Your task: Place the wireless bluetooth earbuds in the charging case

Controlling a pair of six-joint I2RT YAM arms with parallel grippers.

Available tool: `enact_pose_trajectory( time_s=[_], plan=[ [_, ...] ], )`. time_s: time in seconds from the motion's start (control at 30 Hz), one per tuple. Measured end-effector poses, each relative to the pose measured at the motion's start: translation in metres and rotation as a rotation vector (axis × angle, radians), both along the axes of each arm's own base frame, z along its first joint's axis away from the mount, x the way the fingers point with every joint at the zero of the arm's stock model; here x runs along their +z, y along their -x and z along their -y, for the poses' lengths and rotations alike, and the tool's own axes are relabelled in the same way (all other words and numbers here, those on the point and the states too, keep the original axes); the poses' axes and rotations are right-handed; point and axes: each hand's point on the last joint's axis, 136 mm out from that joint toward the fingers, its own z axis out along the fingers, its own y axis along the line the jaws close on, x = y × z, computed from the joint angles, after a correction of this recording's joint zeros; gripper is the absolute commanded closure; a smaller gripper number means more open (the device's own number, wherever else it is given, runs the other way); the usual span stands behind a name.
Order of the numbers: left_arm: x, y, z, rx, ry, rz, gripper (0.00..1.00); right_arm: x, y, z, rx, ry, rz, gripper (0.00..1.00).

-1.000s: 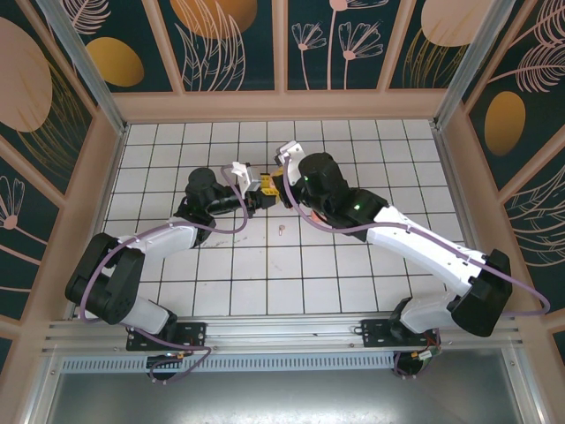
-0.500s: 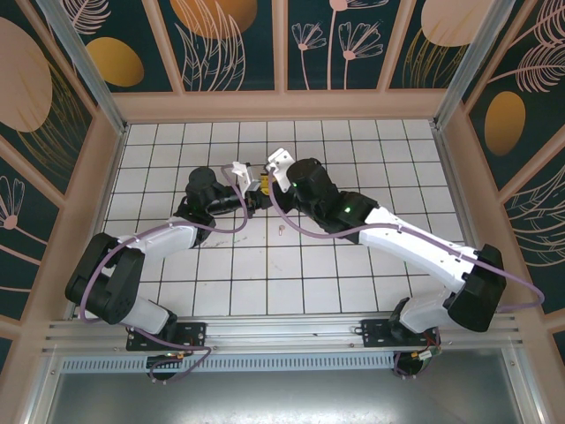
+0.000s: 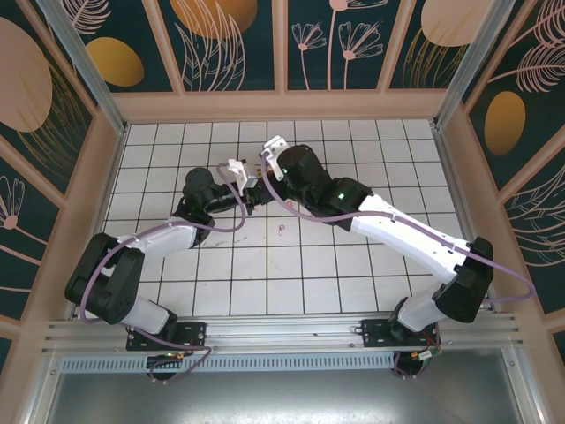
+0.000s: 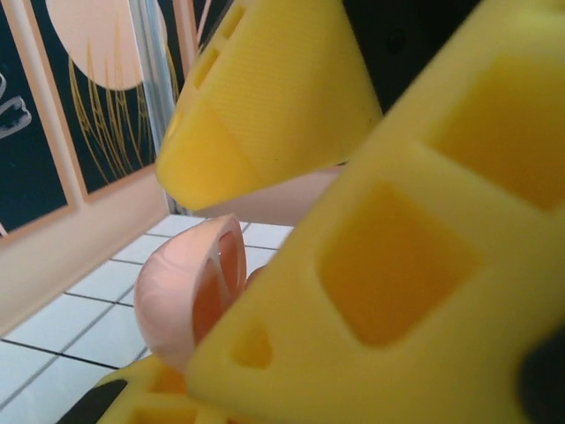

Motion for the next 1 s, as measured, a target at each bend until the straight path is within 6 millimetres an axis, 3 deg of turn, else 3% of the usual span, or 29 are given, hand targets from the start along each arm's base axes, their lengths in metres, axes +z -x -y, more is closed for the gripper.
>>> enact_pose_trajectory(
  time_s=[0.2, 0.33, 0.4, 0.47, 0.6, 0.87, 1.0],
  plan=[
    [0.003, -0.006, -0.004, 0.067, 0.036, 0.023, 1.00, 0.036, 0.001, 0.017, -0.046, -0.212, -0.080, 0.30],
    [-0.003, -0.012, -0.007, 0.113, 0.045, 0.014, 1.00, 0.078, 0.012, 0.053, -0.090, -0.413, -0.085, 0.29],
    [-0.004, -0.014, -0.009, 0.133, 0.051, 0.010, 1.00, 0.090, 0.018, 0.071, -0.118, -0.485, -0.083, 0.29],
    [-0.004, -0.016, -0.011, 0.152, 0.058, 0.010, 1.00, 0.090, 0.022, 0.084, -0.150, -0.535, -0.099, 0.29],
    [-0.005, -0.021, -0.017, 0.201, 0.073, 0.007, 1.00, 0.045, 0.015, 0.090, -0.244, -0.541, -0.206, 0.30],
    [-0.004, -0.027, -0.038, 0.341, 0.101, 0.000, 1.00, -0.122, -0.003, 0.072, -0.447, -0.318, -0.535, 0.36],
    [0.009, -0.025, -0.049, 0.398, 0.133, 0.026, 1.00, -0.175, -0.004, 0.064, -0.502, -0.239, -0.644, 0.40]
  ],
)
